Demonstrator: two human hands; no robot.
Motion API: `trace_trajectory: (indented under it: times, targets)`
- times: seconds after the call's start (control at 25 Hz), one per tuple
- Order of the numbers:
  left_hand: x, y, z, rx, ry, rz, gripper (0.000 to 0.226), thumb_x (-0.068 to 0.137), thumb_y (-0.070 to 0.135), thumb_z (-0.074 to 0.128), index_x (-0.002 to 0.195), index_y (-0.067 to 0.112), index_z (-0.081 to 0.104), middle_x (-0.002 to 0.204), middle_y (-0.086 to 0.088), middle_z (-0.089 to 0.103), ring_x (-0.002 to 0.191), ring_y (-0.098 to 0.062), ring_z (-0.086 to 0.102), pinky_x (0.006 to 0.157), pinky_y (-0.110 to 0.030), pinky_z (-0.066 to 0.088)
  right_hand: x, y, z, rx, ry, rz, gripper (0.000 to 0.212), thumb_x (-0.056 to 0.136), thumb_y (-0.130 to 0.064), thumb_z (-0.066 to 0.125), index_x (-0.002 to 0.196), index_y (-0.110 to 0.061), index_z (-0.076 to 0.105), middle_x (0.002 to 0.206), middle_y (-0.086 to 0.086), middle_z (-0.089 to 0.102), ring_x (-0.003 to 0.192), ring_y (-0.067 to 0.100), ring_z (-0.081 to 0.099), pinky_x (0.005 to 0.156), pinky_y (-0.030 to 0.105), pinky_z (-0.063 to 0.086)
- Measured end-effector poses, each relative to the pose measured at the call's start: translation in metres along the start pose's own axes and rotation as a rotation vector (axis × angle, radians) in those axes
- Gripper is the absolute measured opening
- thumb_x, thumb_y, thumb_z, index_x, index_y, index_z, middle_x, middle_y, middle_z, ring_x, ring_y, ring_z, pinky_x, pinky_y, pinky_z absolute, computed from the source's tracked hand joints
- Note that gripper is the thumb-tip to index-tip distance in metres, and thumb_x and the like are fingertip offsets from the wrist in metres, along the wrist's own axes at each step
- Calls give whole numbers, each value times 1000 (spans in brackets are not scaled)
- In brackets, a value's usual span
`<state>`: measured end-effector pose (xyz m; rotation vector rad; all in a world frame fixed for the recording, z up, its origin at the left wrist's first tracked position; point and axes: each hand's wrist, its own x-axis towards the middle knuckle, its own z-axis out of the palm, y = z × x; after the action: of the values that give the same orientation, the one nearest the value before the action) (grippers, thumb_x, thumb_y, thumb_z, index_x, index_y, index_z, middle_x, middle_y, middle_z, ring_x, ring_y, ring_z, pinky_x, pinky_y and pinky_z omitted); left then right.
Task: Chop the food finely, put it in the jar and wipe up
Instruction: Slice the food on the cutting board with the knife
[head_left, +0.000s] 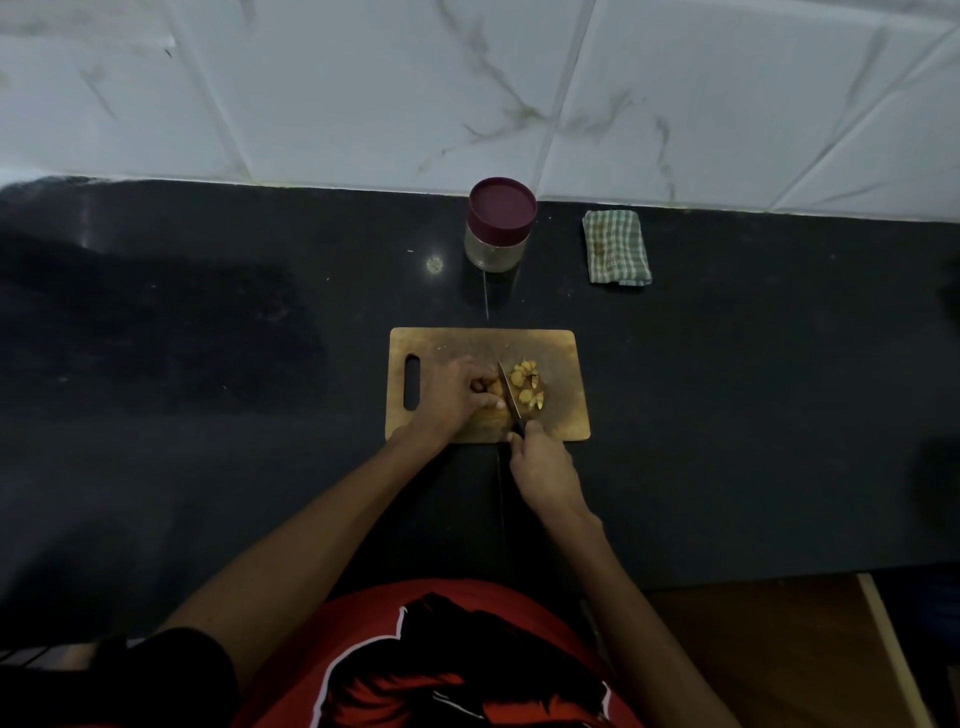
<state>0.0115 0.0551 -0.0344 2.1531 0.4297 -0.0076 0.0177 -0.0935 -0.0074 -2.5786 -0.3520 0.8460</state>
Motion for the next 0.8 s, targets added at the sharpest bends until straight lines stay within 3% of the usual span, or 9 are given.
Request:
trace_trajectory:
  times: [0.28, 0.56, 0.8]
  targets:
    - [1, -1, 1, 22, 2, 14, 38, 72, 15, 78, 108, 8, 69, 106, -6, 64, 85, -11, 55, 79, -24, 46, 0, -6, -1, -82, -8, 11, 19, 104, -25, 38, 116, -13, 47, 109, 10, 61, 99, 27, 61, 78, 42, 48]
    - [0, -5, 5, -15, 37, 40, 28, 72, 12, 77, 100, 9, 72, 110, -3, 65, 94, -12, 58, 90, -30, 47, 5, -11, -2, -124, -36, 49, 18, 103, -20, 39, 117, -12, 45, 113, 13, 61, 101, 28, 60, 73, 38, 42]
    - [-1, -5, 5, -18, 39, 56, 25, 73, 11, 75, 98, 11, 73, 109, -3, 66, 97, -13, 60, 90, -26, 46, 24, -25, -7, -131, -45, 41, 25, 102, -14, 39, 126, -9, 45, 115, 13, 61, 104, 29, 61, 86, 43, 51]
